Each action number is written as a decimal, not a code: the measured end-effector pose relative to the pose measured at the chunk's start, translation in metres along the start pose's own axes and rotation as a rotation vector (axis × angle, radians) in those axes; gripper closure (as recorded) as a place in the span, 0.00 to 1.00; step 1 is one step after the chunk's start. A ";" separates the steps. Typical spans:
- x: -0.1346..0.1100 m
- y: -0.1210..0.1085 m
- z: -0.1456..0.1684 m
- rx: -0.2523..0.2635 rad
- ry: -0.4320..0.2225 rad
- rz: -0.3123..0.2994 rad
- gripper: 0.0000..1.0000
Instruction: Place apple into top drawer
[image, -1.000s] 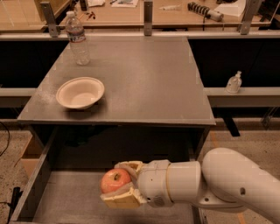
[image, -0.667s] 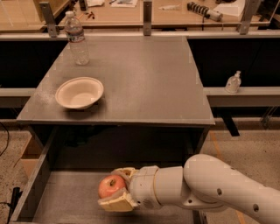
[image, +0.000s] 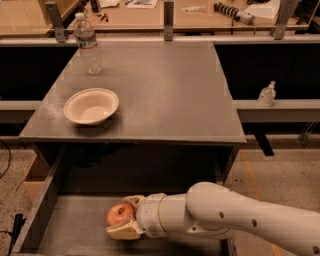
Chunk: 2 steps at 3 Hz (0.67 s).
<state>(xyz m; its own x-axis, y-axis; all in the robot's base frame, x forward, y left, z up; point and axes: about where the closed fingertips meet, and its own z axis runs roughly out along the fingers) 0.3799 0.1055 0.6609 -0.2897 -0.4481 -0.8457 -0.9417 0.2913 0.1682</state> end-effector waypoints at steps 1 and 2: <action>0.002 -0.013 0.014 0.036 0.015 -0.005 0.36; 0.001 -0.028 0.017 0.080 0.037 -0.020 0.13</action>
Offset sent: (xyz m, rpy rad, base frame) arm 0.0520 -0.0017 -0.0161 -0.1127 -0.0788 -0.0942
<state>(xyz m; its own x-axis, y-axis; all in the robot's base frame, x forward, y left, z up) 0.4092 0.1113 0.6471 -0.2782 -0.4847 -0.8292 -0.9312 0.3477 0.1092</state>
